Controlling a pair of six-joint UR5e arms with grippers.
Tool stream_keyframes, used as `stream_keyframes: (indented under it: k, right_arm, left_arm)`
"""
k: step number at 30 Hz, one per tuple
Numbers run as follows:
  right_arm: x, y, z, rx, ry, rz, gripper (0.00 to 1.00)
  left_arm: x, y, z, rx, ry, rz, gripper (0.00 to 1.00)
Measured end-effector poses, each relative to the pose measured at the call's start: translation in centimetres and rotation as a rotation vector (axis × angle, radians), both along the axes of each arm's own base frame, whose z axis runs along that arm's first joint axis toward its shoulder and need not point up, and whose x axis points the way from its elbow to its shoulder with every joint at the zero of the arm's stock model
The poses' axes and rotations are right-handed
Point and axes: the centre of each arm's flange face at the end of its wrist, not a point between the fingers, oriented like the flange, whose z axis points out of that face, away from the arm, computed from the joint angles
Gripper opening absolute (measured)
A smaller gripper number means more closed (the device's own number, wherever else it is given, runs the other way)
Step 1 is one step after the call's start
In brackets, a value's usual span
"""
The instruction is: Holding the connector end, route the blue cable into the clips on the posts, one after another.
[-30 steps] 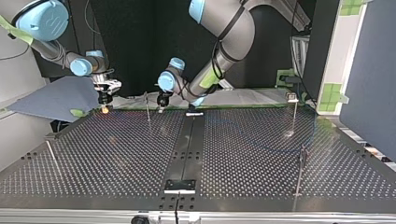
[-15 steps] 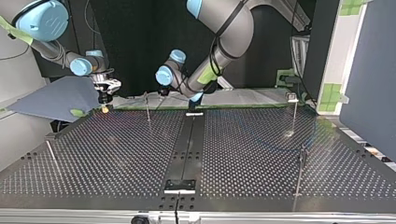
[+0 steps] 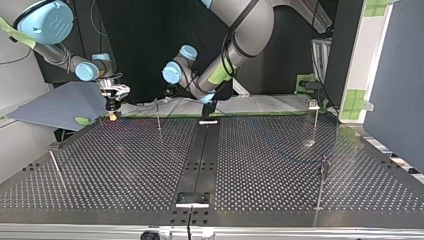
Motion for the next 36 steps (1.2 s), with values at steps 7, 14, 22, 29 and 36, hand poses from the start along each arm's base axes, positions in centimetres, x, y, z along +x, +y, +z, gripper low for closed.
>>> stream_keyframes:
  k: [7,14,22,29,36]
  right_arm:
    - [0.0,0.0,-0.1,0.001,0.000,0.000,0.00]
    - [0.0,0.0,-0.1,0.002,0.000,0.000,0.00]
    - [0.0,0.1,-0.2,0.003,0.000,0.000,0.00]
    - [0.0,0.1,-0.2,0.002,0.000,0.000,0.00]
    - [-0.1,0.0,-0.3,0.005,-0.002,-0.002,0.00]
  left_arm:
    - [-1.5,-1.1,-0.3,-0.016,-0.004,-0.042,1.00]
    - [-1.0,-1.6,0.1,-0.067,-0.039,-0.034,1.00]
    - [-0.1,-1.4,0.4,-0.097,-0.073,0.018,1.00]
    - [-0.3,-1.6,0.4,-0.097,-0.076,0.016,1.00]
    - [-0.3,-1.7,0.4,-0.099,-0.075,0.017,1.00]
